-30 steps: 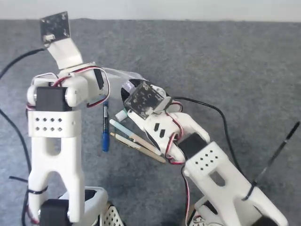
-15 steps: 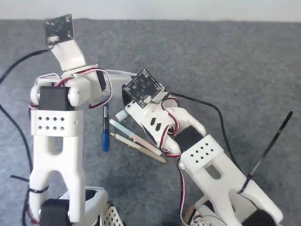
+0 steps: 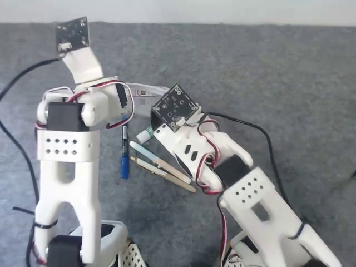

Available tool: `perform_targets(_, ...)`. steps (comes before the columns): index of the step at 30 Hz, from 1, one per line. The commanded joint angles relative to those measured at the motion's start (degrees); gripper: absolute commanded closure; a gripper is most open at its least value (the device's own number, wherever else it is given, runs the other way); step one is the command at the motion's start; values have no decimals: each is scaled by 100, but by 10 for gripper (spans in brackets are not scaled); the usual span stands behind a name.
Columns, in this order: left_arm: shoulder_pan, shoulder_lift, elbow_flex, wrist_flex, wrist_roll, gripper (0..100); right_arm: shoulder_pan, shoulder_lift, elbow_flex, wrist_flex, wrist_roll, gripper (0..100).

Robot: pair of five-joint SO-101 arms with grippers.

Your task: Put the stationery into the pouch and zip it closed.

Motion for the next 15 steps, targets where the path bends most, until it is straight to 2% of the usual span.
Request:
perform_targets(1,-53,-35,-171,-193,-44,990,75,-497,-229,505,-141,858)
perform_targets(6,-158,-79,-198,-202,-44,990,75,-1077,-229,989,-475,858)
perform_targets(15,-1231,-79,-435,-246,589,990,-207,-1560,-229,1604,-466,858)
